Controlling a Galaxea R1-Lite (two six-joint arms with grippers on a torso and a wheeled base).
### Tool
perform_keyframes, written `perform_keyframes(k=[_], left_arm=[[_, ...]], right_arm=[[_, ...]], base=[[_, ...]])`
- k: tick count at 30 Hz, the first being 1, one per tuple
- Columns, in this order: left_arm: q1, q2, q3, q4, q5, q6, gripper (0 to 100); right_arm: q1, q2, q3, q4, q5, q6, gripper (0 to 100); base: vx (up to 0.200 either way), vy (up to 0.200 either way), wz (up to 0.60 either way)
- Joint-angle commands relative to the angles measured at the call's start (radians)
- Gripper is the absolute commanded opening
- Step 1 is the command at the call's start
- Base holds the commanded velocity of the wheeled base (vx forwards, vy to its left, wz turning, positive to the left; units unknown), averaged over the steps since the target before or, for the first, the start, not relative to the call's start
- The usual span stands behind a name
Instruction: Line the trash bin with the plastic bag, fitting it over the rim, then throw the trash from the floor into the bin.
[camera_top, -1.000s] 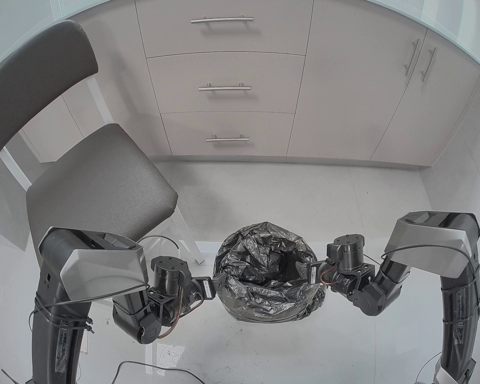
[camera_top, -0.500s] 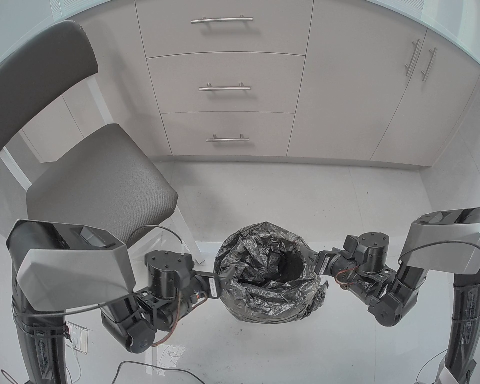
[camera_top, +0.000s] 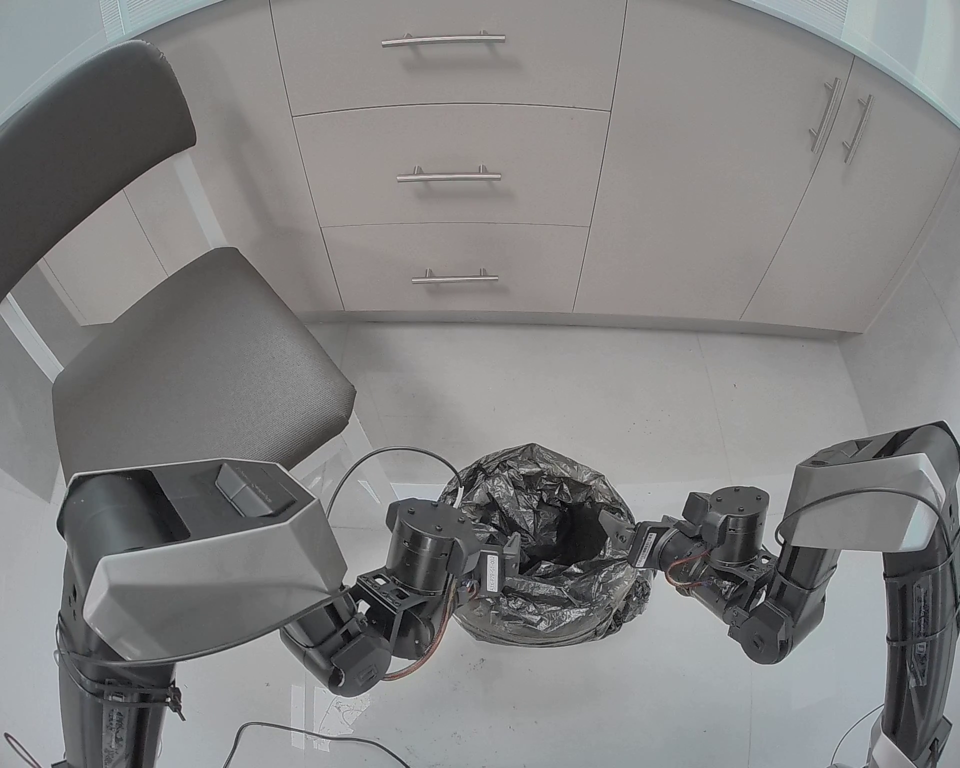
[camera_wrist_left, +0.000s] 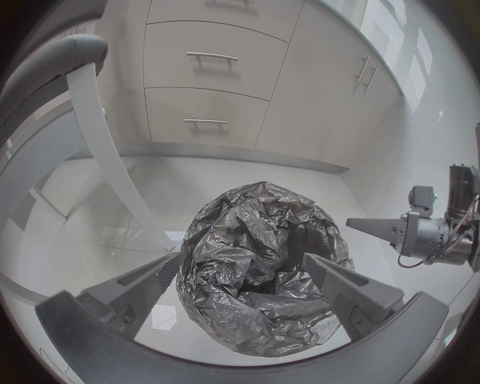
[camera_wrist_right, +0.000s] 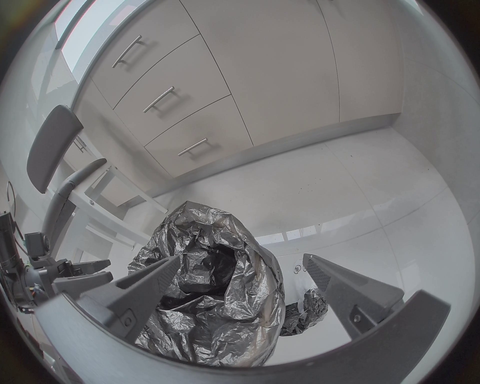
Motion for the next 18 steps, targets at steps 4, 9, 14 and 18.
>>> perform_keyframes(k=[4, 9, 14, 18], left_arm=[[0.006, 0.06, -0.08, 0.031, 0.032, 0.001, 100], [0.046, 0.106, -0.214, 0.148, 0.06, 0.007, 100], [0.068, 0.134, -0.266, 0.22, 0.062, 0.007, 100], [0.089, 0.165, -0.261, 0.224, 0.08, 0.023, 100]], right_arm=[[-0.005, 0.014, -0.006, -0.003, 0.001, 0.0, 100], [-0.004, 0.016, -0.006, -0.004, 0.002, 0.0, 100], [-0.007, 0.017, -0.006, -0.004, 0.002, 0.0, 100], [-0.01, 0.028, -0.012, -0.004, 0.001, 0.0, 100]], base=[[0.0, 0.0, 0.0], [0.0, 0.0, 0.0], [0.0, 0.0, 0.0], [0.0, 0.0, 0.0]])
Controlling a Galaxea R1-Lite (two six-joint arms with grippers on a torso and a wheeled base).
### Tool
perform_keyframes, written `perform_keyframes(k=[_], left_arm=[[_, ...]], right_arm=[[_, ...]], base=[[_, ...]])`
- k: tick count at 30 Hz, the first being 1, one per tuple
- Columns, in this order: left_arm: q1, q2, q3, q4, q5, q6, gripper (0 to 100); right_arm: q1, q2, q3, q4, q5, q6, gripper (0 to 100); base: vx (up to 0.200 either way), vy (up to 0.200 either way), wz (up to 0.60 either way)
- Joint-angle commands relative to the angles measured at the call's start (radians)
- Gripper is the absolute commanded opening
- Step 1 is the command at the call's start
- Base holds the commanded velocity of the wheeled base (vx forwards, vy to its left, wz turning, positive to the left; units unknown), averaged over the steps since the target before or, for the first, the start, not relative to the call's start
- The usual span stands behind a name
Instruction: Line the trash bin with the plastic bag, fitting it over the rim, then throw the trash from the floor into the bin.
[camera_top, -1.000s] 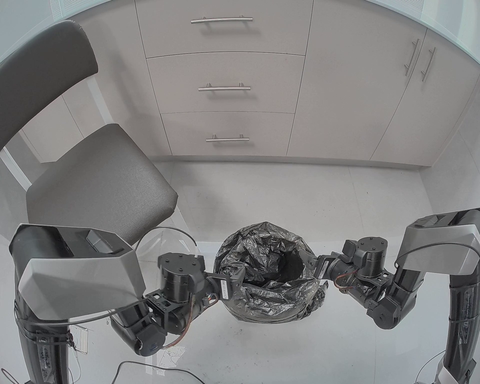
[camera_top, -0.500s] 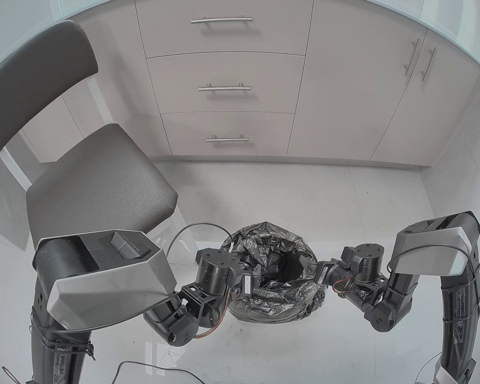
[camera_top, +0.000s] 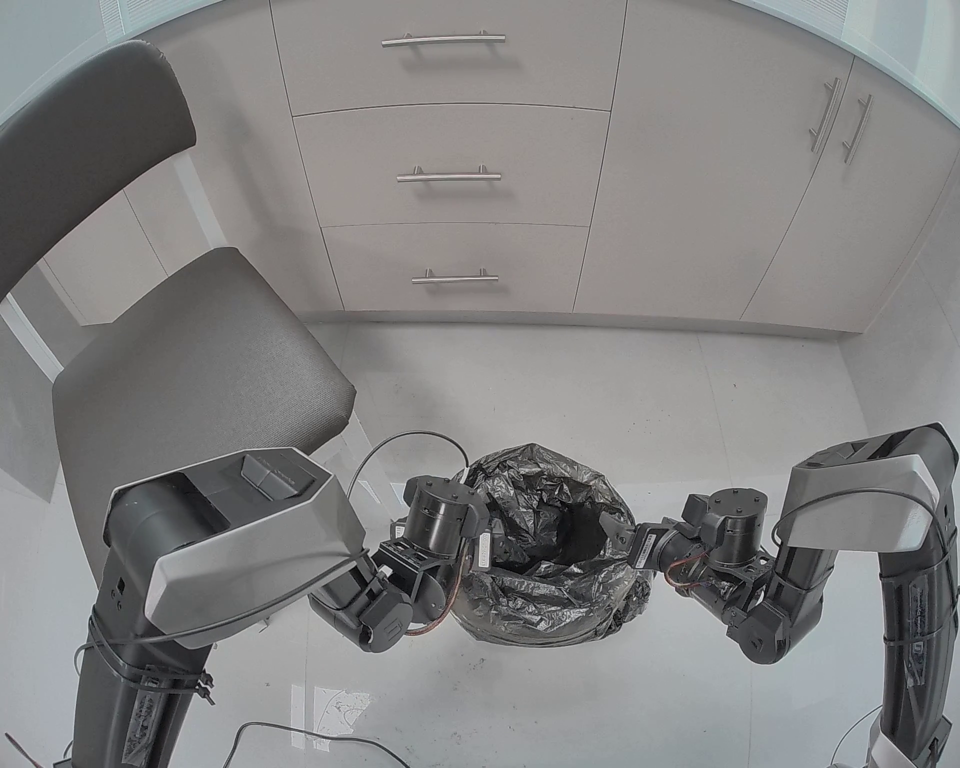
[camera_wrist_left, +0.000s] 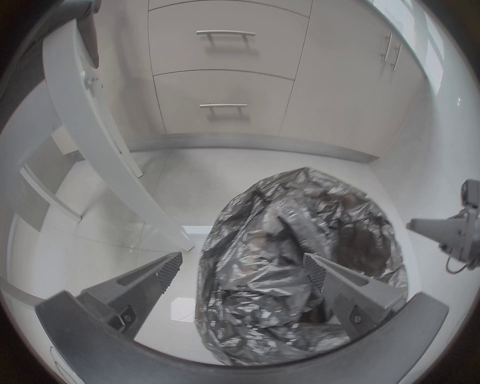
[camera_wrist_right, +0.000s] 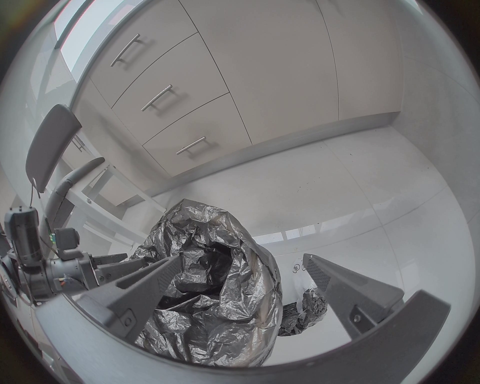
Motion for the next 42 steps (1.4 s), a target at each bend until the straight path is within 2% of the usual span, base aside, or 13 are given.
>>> perform_keyframes(k=[1, 14, 23, 25, 31, 42], left_arm=[[0.028, 0.05, -0.008, 0.001, 0.018, 0.022, 100], [0.051, 0.064, 0.043, -0.001, 0.022, 0.169, 100], [0.051, 0.059, 0.039, 0.001, 0.023, 0.177, 100], [0.041, 0.039, 0.046, -0.013, 0.023, 0.161, 100], [-0.02, -0.065, 0.081, -0.002, 0.022, 0.031, 100], [-0.147, -0.108, 0.105, -0.013, 0.022, -0.023, 100]], right_arm=[[-0.003, 0.012, -0.004, 0.0, 0.0, 0.0, 100], [-0.003, 0.018, -0.002, -0.019, 0.0, 0.0, 100], [-0.003, 0.018, -0.002, -0.02, -0.002, 0.0, 100], [-0.003, 0.017, -0.002, -0.02, -0.002, -0.002, 100], [-0.004, 0.018, -0.002, -0.02, -0.002, -0.002, 100], [-0.004, 0.018, -0.002, -0.02, -0.002, -0.002, 100]], base=[[0.0, 0.0, 0.0], [0.0, 0.0, 0.0], [0.0, 0.0, 0.0], [0.0, 0.0, 0.0], [0.0, 0.0, 0.0], [0.0, 0.0, 0.0]])
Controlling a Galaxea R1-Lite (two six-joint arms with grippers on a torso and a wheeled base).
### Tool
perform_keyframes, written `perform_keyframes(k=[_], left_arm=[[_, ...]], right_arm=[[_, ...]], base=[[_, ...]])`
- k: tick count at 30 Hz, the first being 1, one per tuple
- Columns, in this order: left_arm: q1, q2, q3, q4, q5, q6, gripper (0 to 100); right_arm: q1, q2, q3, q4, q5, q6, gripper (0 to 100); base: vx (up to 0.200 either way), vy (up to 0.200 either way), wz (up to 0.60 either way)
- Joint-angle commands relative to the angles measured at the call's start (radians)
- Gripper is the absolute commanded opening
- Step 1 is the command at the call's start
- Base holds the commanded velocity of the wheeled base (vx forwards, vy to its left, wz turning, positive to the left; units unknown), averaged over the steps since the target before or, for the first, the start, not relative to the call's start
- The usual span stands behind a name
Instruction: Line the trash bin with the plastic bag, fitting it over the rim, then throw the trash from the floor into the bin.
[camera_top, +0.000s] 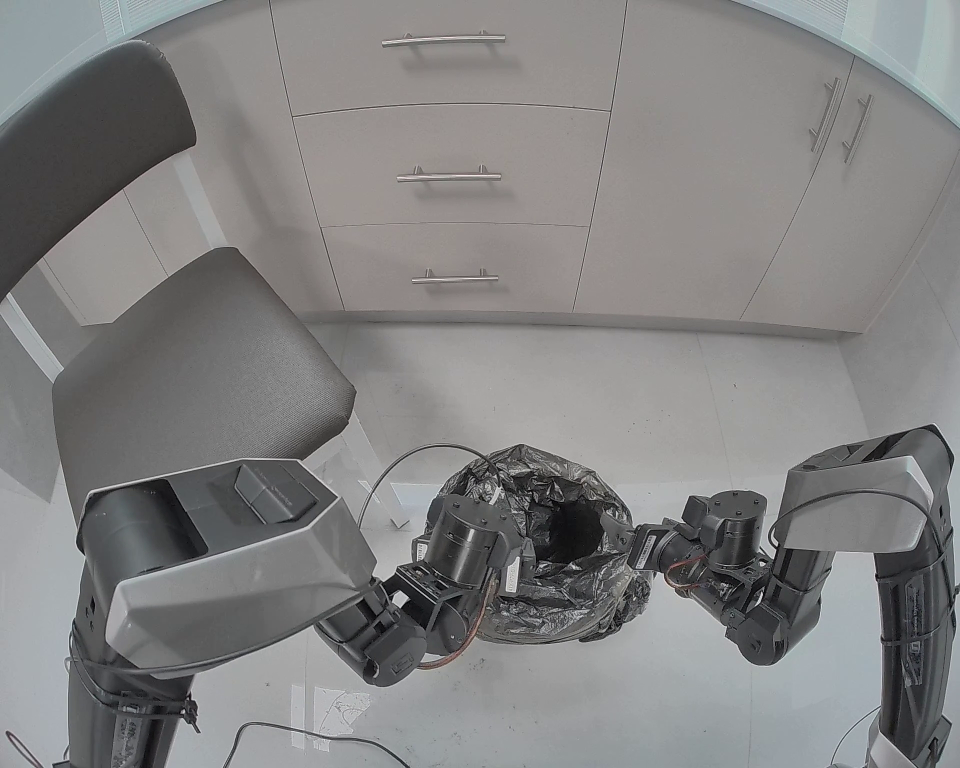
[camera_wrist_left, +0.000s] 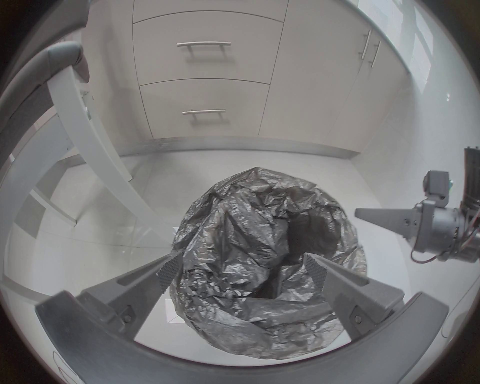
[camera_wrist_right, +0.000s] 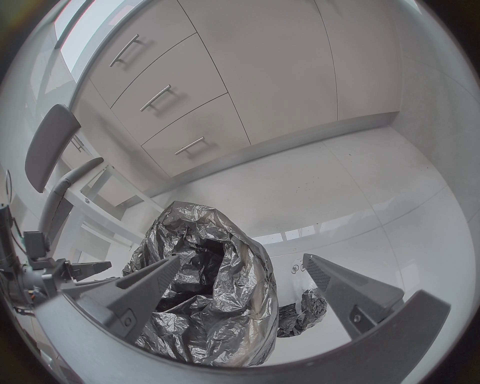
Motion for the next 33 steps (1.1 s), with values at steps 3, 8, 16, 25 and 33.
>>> perform_keyframes(k=[3, 8, 16, 25, 33], left_arm=[[-0.057, -0.018, -0.001, -0.001, -0.008, -0.017, 100], [-0.085, 0.029, -0.015, -0.001, -0.047, -0.06, 100], [-0.122, 0.049, -0.042, 0.062, -0.08, -0.183, 100], [-0.131, 0.052, -0.196, 0.3, -0.178, -0.382, 100], [-0.126, 0.089, -0.237, 0.344, -0.202, -0.387, 100]], right_arm=[[0.0, 0.002, 0.0, 0.0, 0.0, 0.0, 100], [0.002, 0.002, 0.003, 0.0, 0.0, 0.0, 100], [0.003, 0.002, 0.002, 0.0, 0.0, 0.0, 100], [0.007, 0.022, 0.002, -0.02, 0.0, -0.006, 100], [0.005, 0.022, 0.002, -0.022, 0.0, -0.006, 100]], base=[[0.0, 0.0, 0.0], [0.0, 0.0, 0.0], [0.0, 0.0, 0.0], [0.0, 0.0, 0.0], [0.0, 0.0, 0.0]])
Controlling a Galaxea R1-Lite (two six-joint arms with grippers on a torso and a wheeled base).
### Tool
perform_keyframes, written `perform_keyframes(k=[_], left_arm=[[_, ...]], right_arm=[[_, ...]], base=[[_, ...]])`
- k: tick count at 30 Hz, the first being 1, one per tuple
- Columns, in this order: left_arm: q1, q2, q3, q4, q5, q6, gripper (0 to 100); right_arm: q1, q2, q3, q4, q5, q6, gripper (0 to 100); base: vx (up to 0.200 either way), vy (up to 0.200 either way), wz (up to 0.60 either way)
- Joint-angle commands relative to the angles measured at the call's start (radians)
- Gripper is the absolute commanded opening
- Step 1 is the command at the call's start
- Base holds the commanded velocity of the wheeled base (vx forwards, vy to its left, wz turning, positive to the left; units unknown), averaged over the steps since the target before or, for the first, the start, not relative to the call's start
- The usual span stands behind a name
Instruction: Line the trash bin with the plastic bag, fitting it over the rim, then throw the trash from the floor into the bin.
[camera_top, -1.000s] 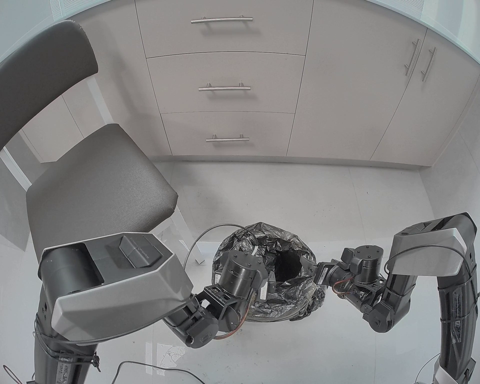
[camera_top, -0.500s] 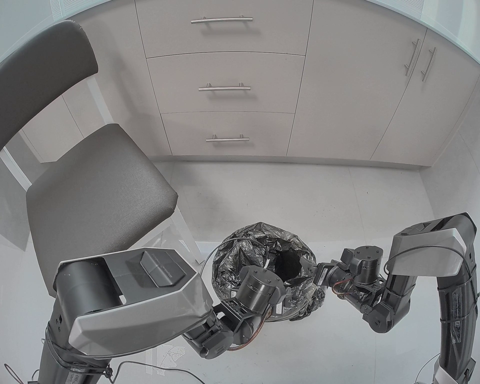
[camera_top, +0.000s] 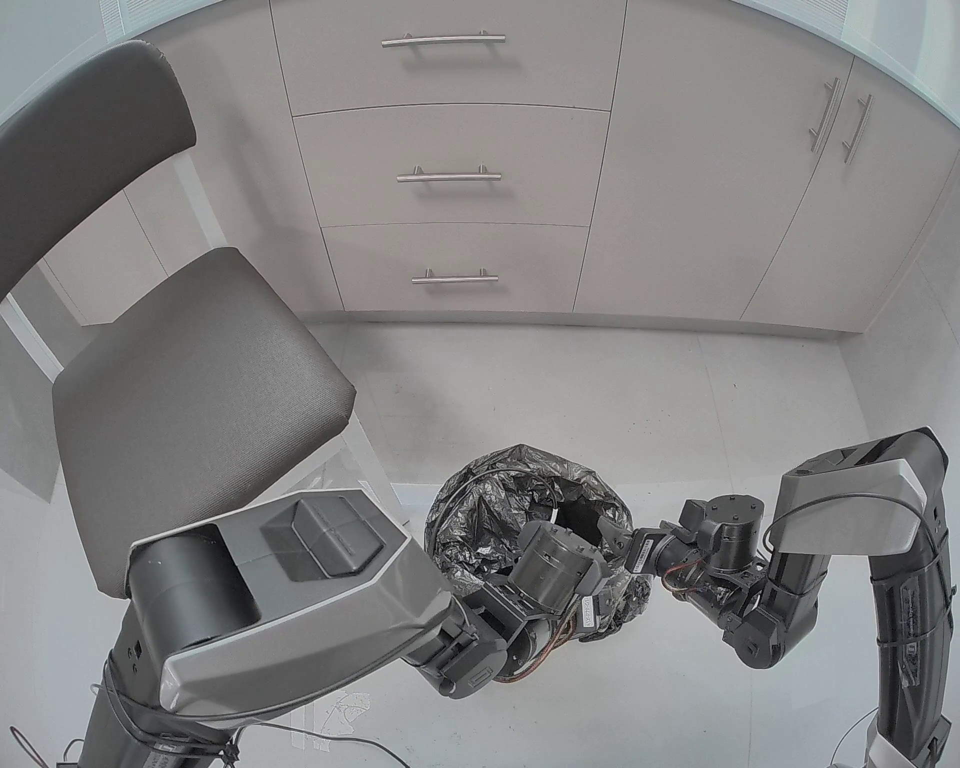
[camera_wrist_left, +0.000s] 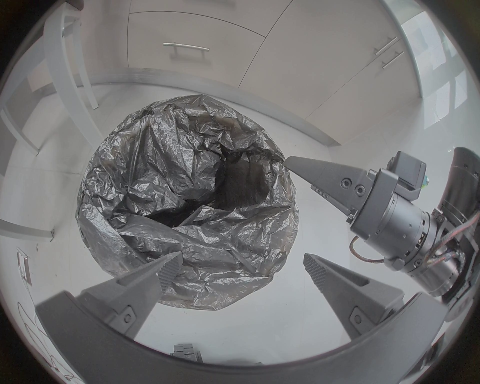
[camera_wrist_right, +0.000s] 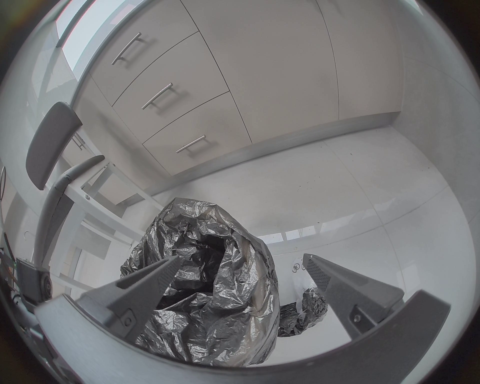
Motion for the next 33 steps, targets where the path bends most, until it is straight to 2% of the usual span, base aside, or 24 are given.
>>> perform_keyframes(k=[1, 12, 22, 33], left_arm=[[0.005, 0.02, -0.023, -0.001, -0.001, -0.007, 100], [0.041, 0.016, -0.146, 0.065, -0.001, -0.013, 100], [0.06, 0.095, -0.15, 0.066, -0.007, -0.008, 100], [0.055, 0.088, -0.124, 0.097, -0.007, -0.004, 100]], right_arm=[[0.001, 0.005, 0.0, -0.002, 0.0, 0.0, 100], [0.001, 0.012, -0.001, -0.004, 0.0, 0.0, 100], [-0.001, 0.014, -0.003, -0.005, 0.0, 0.0, 100], [-0.002, 0.022, -0.001, -0.019, 0.0, -0.001, 100]], base=[[0.0, 0.0, 0.0], [0.0, 0.0, 0.0], [0.0, 0.0, 0.0], [0.0, 0.0, 0.0]])
